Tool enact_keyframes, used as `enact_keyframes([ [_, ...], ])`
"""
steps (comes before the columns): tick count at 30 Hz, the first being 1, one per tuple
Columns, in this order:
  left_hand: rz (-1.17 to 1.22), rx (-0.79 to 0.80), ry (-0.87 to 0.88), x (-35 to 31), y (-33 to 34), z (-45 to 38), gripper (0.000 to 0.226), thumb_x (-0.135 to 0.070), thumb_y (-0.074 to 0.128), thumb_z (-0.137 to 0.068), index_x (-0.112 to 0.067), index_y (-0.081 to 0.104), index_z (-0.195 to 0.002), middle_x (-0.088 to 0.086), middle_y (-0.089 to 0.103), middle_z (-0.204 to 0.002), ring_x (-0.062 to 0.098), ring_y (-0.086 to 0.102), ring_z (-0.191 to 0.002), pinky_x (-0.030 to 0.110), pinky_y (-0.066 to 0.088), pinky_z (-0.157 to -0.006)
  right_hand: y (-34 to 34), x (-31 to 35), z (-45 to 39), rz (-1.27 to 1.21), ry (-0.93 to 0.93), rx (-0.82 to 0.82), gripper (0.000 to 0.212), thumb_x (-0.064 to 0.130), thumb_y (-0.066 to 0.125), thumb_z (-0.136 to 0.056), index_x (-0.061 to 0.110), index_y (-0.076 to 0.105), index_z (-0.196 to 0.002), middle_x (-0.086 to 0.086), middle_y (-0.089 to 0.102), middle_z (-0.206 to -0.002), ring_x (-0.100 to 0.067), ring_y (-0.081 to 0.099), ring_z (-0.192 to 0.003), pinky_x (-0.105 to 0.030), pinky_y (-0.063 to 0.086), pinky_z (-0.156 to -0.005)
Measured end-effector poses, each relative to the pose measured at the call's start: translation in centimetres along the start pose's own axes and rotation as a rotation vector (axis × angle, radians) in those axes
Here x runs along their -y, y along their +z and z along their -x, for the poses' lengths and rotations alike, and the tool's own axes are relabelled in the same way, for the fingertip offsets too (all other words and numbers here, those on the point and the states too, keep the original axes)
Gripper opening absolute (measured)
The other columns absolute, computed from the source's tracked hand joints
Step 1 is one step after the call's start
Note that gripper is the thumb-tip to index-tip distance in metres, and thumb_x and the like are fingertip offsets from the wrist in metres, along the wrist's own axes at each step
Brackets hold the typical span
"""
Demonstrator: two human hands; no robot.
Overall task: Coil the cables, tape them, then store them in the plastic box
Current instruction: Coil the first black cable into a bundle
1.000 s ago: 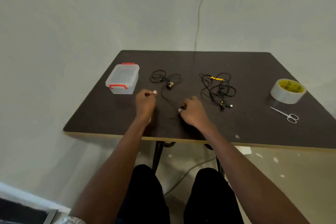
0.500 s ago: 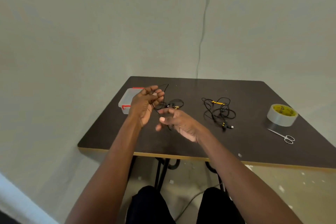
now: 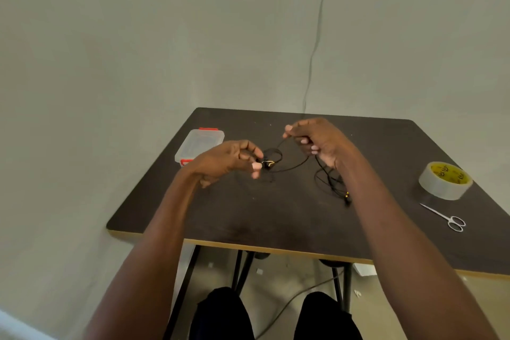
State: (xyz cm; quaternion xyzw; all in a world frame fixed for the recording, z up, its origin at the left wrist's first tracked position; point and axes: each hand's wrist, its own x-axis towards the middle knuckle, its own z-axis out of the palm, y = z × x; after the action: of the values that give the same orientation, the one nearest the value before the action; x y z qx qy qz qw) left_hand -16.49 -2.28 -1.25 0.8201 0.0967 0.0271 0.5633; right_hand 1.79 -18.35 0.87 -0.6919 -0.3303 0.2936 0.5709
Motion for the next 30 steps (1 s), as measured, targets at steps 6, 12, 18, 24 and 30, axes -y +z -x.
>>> enact_keyframes([
  [6, 0.207, -0.210, 0.059, -0.2, -3.4, 0.5, 0.009, -0.010, 0.061, -0.090, -0.004, 0.068, -0.092, 0.012, 0.045, -0.058, 0.015, 0.050, -0.052, 0.029, 0.046, -0.065, -3.3, -2.2, -2.6, 0.234, -0.039, -0.645, 0.031, 0.020, 0.056, -0.096, 0.004, 0.062, -0.070, 0.001, 0.050, -0.060, -0.016, 0.041, -0.056, -0.023, 0.030, -0.052],
  [12, 0.431, -0.165, 0.060, -1.3, -2.6, -1.7, 0.027, -0.024, 0.049, -0.100, -0.014, 0.064, -0.120, 0.003, 0.040, -0.061, 0.007, 0.024, -0.037, 0.019, 0.018, -0.037, -1.9, -2.8, -2.3, 0.895, 0.008, -0.382, 0.024, 0.019, 0.058, -0.092, 0.005, 0.064, -0.111, -0.012, 0.065, -0.121, -0.031, 0.058, -0.117, -0.034, 0.045, -0.092],
  [18, 0.353, -0.124, -0.034, -2.4, 0.4, -3.9, 0.026, -0.026, 0.052, -0.099, -0.003, 0.066, -0.096, 0.002, 0.040, -0.056, 0.005, 0.022, -0.032, 0.015, 0.013, -0.033, 1.8, -0.1, 0.0, 0.058, -0.202, 0.114, 0.036, 0.017, 0.055, -0.099, 0.007, 0.051, -0.133, -0.009, 0.072, -0.107, -0.023, 0.068, -0.096, -0.022, 0.051, -0.086],
  [24, 0.238, -0.212, -0.058, -1.5, 1.0, -3.9, 0.026, -0.031, 0.056, -0.097, -0.008, 0.068, -0.094, -0.001, 0.045, -0.056, 0.007, 0.028, -0.036, 0.019, 0.014, -0.038, 0.9, -0.9, 0.8, -0.099, -0.084, 0.198, 0.039, 0.029, 0.057, -0.098, -0.005, 0.062, -0.117, -0.012, 0.061, -0.076, -0.017, 0.055, -0.061, -0.030, 0.050, -0.061],
  [30, 0.278, -0.097, -0.063, 0.7, 0.2, -1.8, 0.025, -0.027, 0.055, -0.097, -0.006, 0.068, -0.100, 0.000, 0.044, -0.061, 0.007, 0.032, -0.044, 0.018, 0.022, -0.038, -2.4, -2.8, -1.2, -0.018, -0.024, -0.516, 0.024, 0.013, 0.050, -0.097, 0.013, 0.066, -0.079, 0.004, 0.048, -0.061, -0.004, 0.040, -0.045, -0.022, 0.033, -0.050],
])
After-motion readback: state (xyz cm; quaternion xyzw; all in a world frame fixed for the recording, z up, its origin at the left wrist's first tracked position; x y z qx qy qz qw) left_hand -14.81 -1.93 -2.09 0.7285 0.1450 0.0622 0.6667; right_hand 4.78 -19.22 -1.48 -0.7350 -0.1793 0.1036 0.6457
